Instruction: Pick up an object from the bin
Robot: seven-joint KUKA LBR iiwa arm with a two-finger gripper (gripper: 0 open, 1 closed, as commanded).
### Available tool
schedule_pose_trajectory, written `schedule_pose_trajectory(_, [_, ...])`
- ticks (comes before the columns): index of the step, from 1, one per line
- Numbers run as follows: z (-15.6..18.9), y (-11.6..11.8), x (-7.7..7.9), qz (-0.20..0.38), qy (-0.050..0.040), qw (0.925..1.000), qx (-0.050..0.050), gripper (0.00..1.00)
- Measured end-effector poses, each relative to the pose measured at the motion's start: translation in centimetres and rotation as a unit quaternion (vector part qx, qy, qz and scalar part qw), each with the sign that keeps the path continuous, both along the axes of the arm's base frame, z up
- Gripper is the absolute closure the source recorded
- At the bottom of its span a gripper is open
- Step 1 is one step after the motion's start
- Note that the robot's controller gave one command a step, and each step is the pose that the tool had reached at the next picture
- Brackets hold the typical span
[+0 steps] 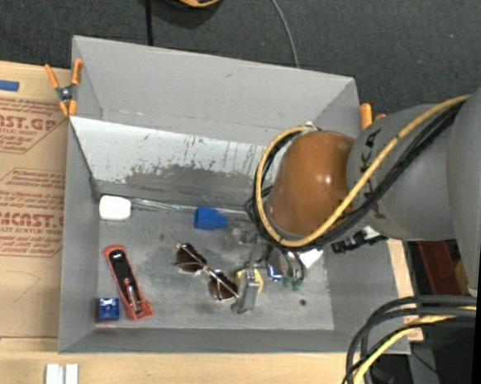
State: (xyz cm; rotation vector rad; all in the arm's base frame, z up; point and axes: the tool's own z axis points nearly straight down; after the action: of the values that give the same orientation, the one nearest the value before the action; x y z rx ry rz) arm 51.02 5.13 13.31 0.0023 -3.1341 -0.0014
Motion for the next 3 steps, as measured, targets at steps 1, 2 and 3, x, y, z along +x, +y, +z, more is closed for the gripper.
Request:
schedule_pose_trajectory(1, [0.4,0.0,0.2,-0.001,-0.0037,1.0,0.0,0.0])
schedule_pose_trajectory(2, [-4.2,-2.1,0.5,-0.019,-0.0042,0.9998,0.001,0.0])
schedule_pose_trajectory(3, [-5.8,-3.7,0.6,-0.02,0.0016,0.9998,0.0,0.0])
